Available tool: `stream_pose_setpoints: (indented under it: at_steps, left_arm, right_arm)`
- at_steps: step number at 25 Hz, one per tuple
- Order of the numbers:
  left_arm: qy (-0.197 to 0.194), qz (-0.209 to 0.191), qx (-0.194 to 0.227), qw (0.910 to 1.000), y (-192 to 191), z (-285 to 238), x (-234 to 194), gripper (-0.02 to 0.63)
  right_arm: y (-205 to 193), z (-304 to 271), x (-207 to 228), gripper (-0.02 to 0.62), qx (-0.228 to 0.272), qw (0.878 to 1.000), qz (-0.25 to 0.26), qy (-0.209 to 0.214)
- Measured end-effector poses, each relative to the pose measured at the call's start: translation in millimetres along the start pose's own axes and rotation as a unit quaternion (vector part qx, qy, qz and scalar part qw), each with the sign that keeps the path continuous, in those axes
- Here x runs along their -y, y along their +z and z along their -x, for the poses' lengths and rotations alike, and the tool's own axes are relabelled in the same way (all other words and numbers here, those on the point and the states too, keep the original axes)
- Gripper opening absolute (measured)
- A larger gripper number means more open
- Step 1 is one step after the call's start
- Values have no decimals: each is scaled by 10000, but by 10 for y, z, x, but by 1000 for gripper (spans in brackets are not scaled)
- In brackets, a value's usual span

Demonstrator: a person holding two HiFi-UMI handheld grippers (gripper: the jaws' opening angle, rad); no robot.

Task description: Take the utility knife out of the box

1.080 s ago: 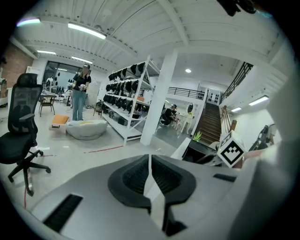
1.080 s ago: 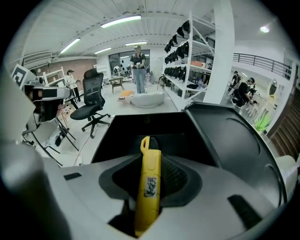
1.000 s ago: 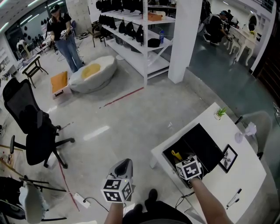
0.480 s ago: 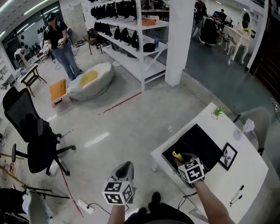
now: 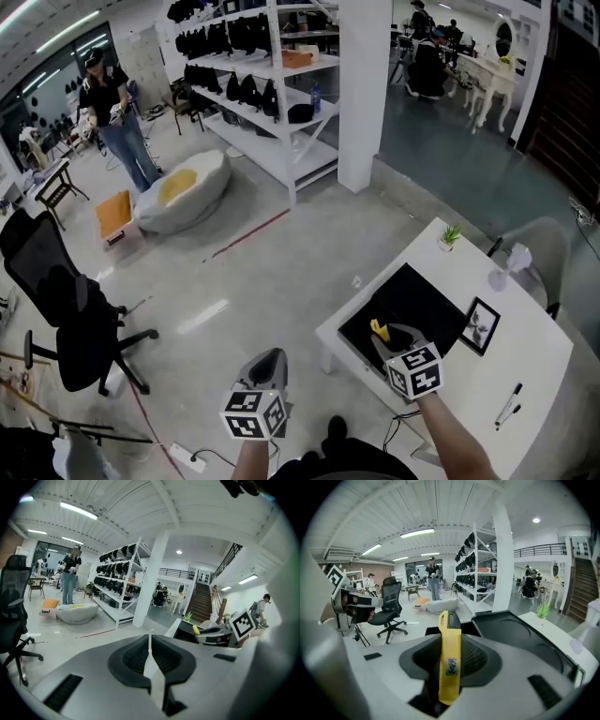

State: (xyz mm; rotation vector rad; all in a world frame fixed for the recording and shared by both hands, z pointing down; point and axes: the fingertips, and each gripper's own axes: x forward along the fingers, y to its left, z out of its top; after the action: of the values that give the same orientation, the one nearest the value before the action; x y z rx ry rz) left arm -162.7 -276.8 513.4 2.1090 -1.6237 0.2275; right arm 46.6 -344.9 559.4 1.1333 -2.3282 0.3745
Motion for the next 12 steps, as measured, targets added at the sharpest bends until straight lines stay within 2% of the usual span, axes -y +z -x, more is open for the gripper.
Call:
stream_pose_setpoints:
  at_steps: [6, 12]
  left_arm:
    - [-268, -113, -16, 9996, -12, -51, 170, 23]
    - [-552, -282, -30, 9981, 17, -95, 392, 23]
  right_arm:
    - [168, 228, 50, 126, 472, 9985, -79, -254]
    - [430, 558, 120, 126, 1067, 9921, -428, -496]
